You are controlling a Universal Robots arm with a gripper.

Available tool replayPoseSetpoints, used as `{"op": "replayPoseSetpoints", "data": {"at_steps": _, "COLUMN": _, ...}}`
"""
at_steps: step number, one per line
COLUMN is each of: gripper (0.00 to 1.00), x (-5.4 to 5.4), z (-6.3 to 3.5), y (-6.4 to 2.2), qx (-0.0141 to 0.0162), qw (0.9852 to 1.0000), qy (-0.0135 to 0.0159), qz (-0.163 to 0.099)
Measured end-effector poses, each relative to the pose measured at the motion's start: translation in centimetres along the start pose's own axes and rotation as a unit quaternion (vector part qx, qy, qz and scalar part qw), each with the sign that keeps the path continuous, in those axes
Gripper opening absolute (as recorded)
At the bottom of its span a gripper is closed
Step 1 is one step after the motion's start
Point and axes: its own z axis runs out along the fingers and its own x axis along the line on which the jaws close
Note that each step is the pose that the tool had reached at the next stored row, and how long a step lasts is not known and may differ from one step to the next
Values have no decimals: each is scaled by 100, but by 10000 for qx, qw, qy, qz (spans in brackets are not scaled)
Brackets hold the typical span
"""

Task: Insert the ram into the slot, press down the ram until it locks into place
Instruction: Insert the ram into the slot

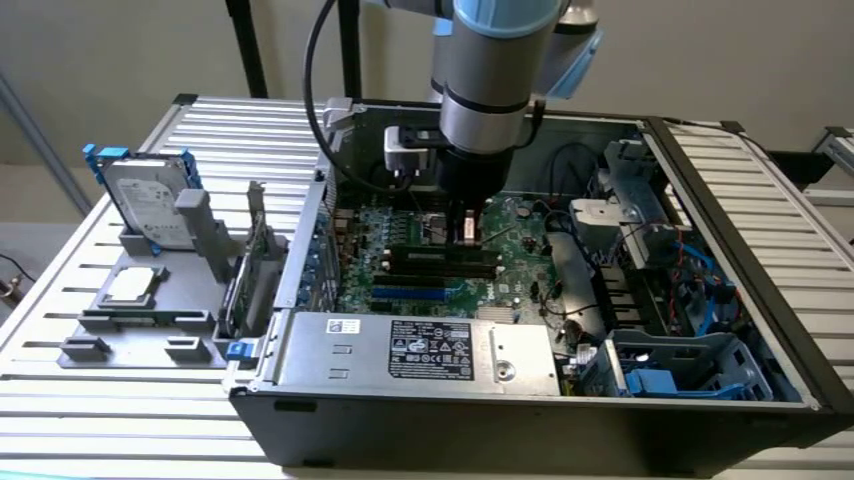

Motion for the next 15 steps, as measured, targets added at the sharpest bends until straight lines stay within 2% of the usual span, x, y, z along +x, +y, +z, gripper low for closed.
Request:
{"op": "replayPoseSetpoints", "data": {"at_steps": 8, "gripper": 14, "x": -2, "z": 23, "y": 6, "qx": 48, "qw": 10000, "qy": 1, "qz": -1}}
{"op": "replayPoseSetpoints", "data": {"at_steps": 15, "gripper": 14, "x": -3, "z": 38, "y": 17, "qx": 78, "qw": 10000, "qy": 2, "qz": 23}}
